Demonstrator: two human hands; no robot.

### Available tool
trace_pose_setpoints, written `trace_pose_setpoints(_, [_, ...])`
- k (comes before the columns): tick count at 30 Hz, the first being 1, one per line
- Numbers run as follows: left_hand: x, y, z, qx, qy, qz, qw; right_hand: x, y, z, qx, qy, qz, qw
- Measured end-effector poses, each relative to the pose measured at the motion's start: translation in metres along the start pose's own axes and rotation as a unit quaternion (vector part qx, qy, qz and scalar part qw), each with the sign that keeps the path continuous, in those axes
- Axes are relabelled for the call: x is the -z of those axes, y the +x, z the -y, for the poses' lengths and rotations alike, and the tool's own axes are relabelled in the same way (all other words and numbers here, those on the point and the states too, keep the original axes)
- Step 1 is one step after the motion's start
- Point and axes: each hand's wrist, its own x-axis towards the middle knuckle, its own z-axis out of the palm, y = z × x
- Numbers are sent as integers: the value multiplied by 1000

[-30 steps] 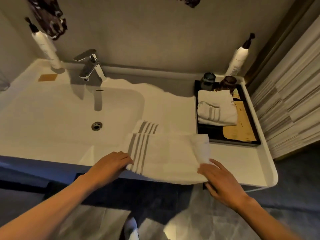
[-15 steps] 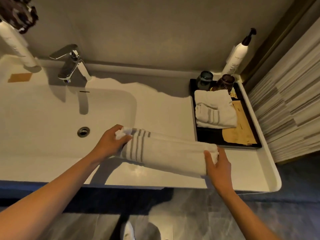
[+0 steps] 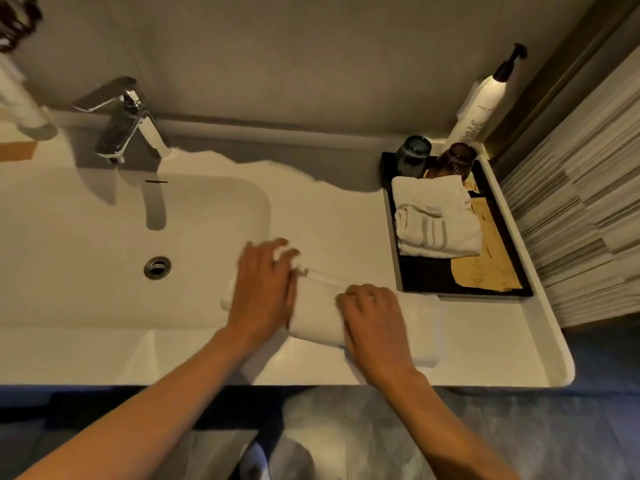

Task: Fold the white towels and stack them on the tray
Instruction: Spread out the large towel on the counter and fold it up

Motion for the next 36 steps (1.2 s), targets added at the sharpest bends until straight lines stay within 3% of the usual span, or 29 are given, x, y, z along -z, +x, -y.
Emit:
trace_pose_setpoints(2, [-14, -23, -18, -113, -36, 99, 988, -15, -5, 4, -4, 6, 83, 997])
trace_pose_setpoints(4, [-30, -37, -22, -130, -9, 225, 965, -25, -13, -8, -58, -2, 110, 992])
trace_pose_setpoints(5, [-34, -36, -19, -115, 11, 252, 961, -26, -18, -13, -77, -16, 123, 989])
trace_pose_setpoints(8, [-35, -25, -3, -101, 64, 244, 962, -23, -18, -22, -97, -27, 134, 986])
trace_pose_setpoints(18, [-29, -21, 9, -64, 63, 218, 972, -24, -12, -21, -124, -9, 115, 985])
trace_pose_setpoints(23, [-12, -14, -10, -50, 83, 288, 953, -7, -10, -15, -119, 5, 165, 979])
trace_pose_setpoints(26, [6, -14, -44, -85, 87, 257, 959, 17, -13, -6, -142, -12, 122, 982])
trace_pose_setpoints(29, [16, -21, -81, -119, 66, 274, 952, 30, -27, -5, -195, 21, 78, 977])
trace_pose_setpoints(33, [15, -35, -102, -100, 71, 298, 947, 39, -38, -11, -244, 77, 6, 967])
trace_pose_setpoints(36, [5, -44, -109, -64, 84, 324, 940, 44, -44, -16, -291, 46, -27, 955])
